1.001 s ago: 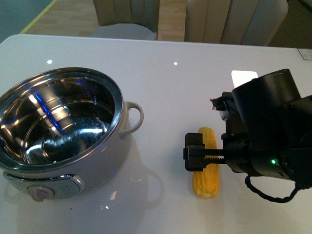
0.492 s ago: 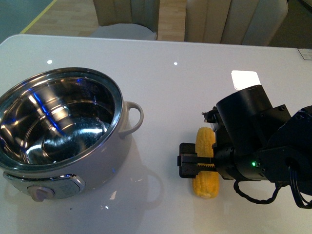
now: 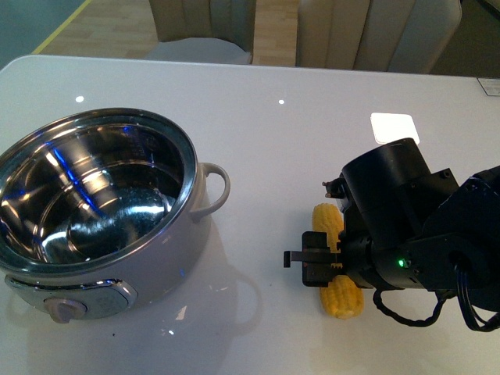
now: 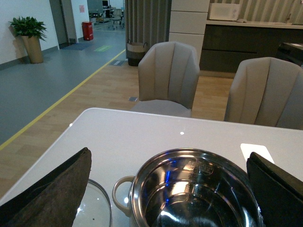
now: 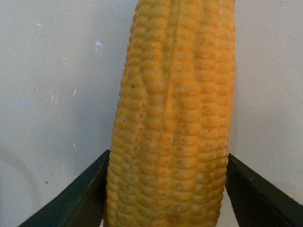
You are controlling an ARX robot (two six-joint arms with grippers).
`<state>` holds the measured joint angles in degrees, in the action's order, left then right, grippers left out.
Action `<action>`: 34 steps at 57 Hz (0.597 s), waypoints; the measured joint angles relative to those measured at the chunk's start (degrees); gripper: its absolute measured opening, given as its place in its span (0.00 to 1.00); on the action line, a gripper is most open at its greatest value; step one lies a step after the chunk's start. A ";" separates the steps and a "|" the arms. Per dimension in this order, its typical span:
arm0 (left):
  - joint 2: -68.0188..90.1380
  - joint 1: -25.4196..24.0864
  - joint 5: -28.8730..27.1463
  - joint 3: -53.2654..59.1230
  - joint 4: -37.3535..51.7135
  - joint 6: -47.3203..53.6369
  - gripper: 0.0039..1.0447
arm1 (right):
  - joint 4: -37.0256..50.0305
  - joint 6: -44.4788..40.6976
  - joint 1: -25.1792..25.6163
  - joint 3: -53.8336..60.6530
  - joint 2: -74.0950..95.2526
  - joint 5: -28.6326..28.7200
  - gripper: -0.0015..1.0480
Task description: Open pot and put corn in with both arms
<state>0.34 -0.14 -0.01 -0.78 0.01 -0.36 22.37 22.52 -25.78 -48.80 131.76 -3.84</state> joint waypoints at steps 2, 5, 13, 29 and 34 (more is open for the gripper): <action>-0.02 0.00 0.00 0.00 0.00 0.00 0.94 | 0.02 0.00 -0.02 0.00 0.04 0.00 0.49; -0.02 0.00 0.00 0.00 0.00 0.00 0.94 | 0.11 -0.02 -0.09 0.09 0.04 -0.02 0.43; -0.02 0.00 0.00 0.00 0.00 0.00 0.94 | 0.94 0.13 -0.09 1.29 -0.48 -0.07 0.44; -0.02 0.00 0.00 0.00 0.00 0.00 0.94 | 2.45 0.57 0.11 6.36 -7.41 -0.09 0.48; -0.02 0.00 0.00 0.00 0.00 0.00 0.94 | 2.45 0.68 0.52 7.91 -11.65 0.26 0.44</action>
<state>0.32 -0.14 -0.01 -0.78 0.01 -0.36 24.82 23.20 -25.26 -40.88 120.11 -3.57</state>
